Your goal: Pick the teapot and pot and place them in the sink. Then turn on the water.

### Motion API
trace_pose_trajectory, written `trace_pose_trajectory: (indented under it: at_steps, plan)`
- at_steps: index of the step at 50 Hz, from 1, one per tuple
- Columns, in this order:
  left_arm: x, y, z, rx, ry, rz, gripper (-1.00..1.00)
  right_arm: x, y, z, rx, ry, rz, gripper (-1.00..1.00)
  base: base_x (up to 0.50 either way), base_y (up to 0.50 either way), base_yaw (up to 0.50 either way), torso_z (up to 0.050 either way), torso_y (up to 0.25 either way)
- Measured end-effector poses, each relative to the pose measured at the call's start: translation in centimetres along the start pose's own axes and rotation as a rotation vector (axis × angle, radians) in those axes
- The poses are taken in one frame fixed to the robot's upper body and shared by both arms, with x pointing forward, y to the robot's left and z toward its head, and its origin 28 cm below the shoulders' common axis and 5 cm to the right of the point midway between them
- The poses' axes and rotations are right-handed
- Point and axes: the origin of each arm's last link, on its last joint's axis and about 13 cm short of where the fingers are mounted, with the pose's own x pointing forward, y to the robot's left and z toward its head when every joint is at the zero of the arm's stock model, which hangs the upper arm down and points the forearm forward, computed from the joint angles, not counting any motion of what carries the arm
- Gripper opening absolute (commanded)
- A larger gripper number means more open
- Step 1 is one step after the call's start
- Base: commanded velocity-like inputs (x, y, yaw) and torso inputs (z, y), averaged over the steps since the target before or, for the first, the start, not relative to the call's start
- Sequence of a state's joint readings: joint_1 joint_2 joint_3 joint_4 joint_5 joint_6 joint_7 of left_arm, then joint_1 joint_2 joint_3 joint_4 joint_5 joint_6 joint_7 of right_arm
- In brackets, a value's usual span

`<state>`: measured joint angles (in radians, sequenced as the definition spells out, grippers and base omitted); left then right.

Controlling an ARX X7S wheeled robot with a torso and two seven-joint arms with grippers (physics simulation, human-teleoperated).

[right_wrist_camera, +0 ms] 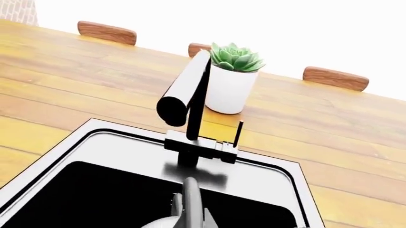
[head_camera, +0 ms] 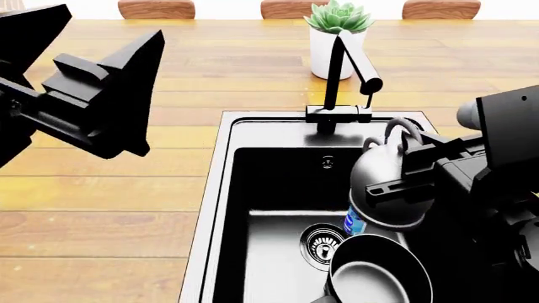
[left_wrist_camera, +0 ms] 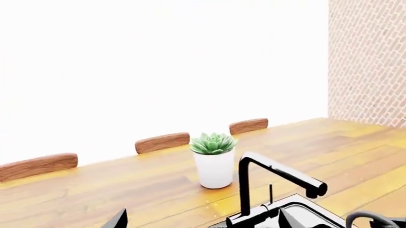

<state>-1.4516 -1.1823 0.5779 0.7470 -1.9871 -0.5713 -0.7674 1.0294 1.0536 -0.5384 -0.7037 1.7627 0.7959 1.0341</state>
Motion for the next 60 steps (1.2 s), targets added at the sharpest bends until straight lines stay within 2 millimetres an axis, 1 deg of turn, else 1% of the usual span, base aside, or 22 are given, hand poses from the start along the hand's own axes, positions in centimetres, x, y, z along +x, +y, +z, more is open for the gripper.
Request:
trace_pose_trajectory:
  at_steps: [9, 19, 35, 60]
  plan:
    - [-0.9, 0.5, 0.4, -0.006, -0.024, 0.044, 1.00, 0.8, 0.8, -0.3, 0.002, 0.005, 0.041, -1.00, 0.00, 0.00, 0.00, 0.001, 0.002]
    - [-1.4, 0.9, 0.4, -0.012, -0.035, 0.074, 1.00, 1.4, 1.8, -0.5, 0.000, 0.010, 0.085, -1.00, 0.00, 0.00, 0.00, 0.001, 0.002]
    - [-1.7, 1.2, 0.0, -0.021, -0.032, 0.095, 1.00, 2.3, 3.6, -1.0, -0.011, 0.022, 0.166, -1.00, 0.00, 0.00, 0.00, 0.001, 0.002]
    - [-1.9, 1.4, -0.7, -0.040, -0.028, 0.107, 1.00, 3.9, 6.4, -2.4, -0.015, 0.059, 0.294, -1.00, 0.00, 0.00, 0.00, 0.001, 0.002]
